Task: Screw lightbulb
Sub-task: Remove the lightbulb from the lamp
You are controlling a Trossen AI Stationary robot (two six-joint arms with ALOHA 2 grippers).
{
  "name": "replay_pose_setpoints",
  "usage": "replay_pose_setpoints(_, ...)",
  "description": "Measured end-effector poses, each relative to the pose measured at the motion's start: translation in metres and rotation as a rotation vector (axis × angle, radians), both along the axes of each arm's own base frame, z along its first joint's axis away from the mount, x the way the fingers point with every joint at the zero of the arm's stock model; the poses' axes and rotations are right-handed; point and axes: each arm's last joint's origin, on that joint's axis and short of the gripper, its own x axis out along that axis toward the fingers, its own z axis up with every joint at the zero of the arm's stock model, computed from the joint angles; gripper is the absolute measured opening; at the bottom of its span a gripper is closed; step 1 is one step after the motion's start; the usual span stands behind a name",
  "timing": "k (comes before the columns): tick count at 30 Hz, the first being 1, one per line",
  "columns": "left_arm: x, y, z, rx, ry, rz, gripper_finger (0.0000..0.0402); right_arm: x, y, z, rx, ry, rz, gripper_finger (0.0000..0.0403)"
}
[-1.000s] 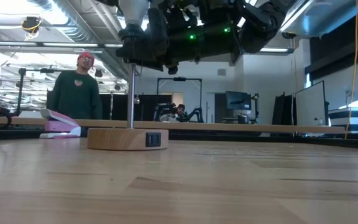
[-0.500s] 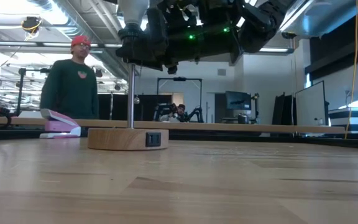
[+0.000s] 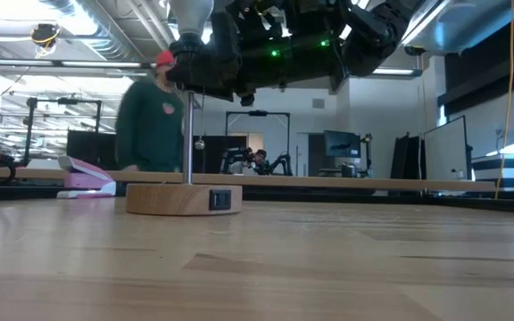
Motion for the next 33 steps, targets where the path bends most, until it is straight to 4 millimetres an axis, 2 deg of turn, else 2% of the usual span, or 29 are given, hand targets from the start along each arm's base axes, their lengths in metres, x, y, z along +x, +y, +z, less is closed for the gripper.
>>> replay_pose_setpoints(4, 0.012, 0.011, 0.000, 0.050, -0.054, 0.007, 0.0312, 0.000, 0.000, 0.000, -0.001, -0.002, 0.001, 0.0151)
replay_pose_setpoints(10, 0.010, 0.018, -0.005, 0.109, 0.034, -0.113, 0.0312, 0.000, 0.000, 0.000, -0.013, 0.004, 0.004, 0.0151)
replay_pose_setpoints(15, 0.007, 0.009, 0.008, 0.189, 0.022, -0.496, 0.0305, 0.000, 0.000, 0.000, -0.015, 0.005, 0.004, 0.0151)
replay_pose_setpoints(20, -0.004, -0.013, 0.010, 0.356, 0.153, -0.875, 0.0293, 0.000, 0.000, -0.001, -0.014, 0.007, 0.004, 0.0151)
replay_pose_setpoints(33, -0.001, -0.036, -0.007, 0.353, 0.283, -0.976, 0.0288, 0.000, 0.000, 0.000, 0.006, 0.004, 0.001, 0.0151)
